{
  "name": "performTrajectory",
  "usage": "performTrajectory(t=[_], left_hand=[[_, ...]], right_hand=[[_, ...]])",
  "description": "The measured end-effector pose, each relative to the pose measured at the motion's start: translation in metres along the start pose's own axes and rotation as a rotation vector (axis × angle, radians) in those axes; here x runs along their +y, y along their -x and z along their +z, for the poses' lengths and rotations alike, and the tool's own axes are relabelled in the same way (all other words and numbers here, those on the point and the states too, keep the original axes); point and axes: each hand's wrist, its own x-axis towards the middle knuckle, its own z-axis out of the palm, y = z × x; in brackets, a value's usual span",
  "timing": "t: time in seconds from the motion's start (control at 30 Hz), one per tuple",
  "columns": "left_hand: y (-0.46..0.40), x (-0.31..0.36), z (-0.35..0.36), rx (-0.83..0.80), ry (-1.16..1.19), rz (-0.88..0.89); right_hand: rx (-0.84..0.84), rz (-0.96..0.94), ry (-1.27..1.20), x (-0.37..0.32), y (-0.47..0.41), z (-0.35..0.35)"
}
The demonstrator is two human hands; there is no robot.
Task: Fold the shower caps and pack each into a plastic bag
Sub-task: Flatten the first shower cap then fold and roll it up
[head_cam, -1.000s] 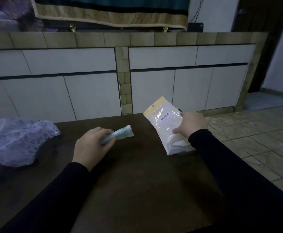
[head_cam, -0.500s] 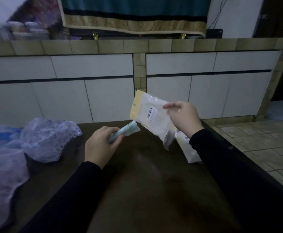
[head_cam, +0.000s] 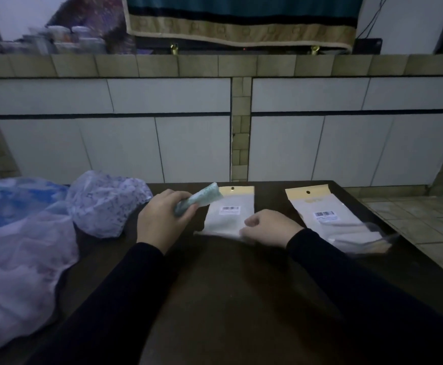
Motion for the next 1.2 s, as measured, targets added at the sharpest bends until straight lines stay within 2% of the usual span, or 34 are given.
performTrajectory(t=[0.07, 0.17, 0.23, 0.3, 0.37, 0.47, 0.6, 0.7, 0.9, 1.2], left_hand=[[0.002, -0.001, -0.003, -0.012, -0.009, 0.009], [0.005, -0.005, -0.007, -0.060, -0.008, 0.035], [0.005, -0.008, -0.010, -0.087, 0.048, 0.016], [0.004, -0.008, -0.017, -0.130, 0.200, -0.082], [0.001, -0.004, -0.025, -0.220, 0.364, -0.203], [-0.002, 0.003, -0.036, -0.431, 0.481, -0.286], [-0.005, -0.003, -0.041, -0.736, 0.397, -0.358], [-0.008, -0.011, -0.046, -0.849, 0.253, -0.401], [-0.009, -0.025, -0.051, -0.901, 0.144, -0.421], [-0.007, -0.035, -0.056, -0.923, 0.165, -0.453]], right_hand=[[0.033, 0.000, 0.229, -0.002, 0.002, 0.003], [0.207, -0.097, 0.437, -0.007, 0.002, 0.008], [0.275, -0.253, 0.365, -0.006, -0.003, 0.010], [0.160, -0.402, 0.223, -0.003, -0.005, 0.014], [0.049, -0.431, 0.182, -0.002, -0.007, 0.024], [0.108, -0.390, 0.193, -0.009, -0.010, 0.036], [0.112, -0.403, 0.230, -0.018, -0.017, 0.037], [0.030, -0.413, 0.178, -0.015, -0.022, 0.033], [0.025, -0.480, 0.271, -0.017, -0.026, 0.041], [0.220, -0.439, -0.009, -0.010, -0.033, 0.049]])
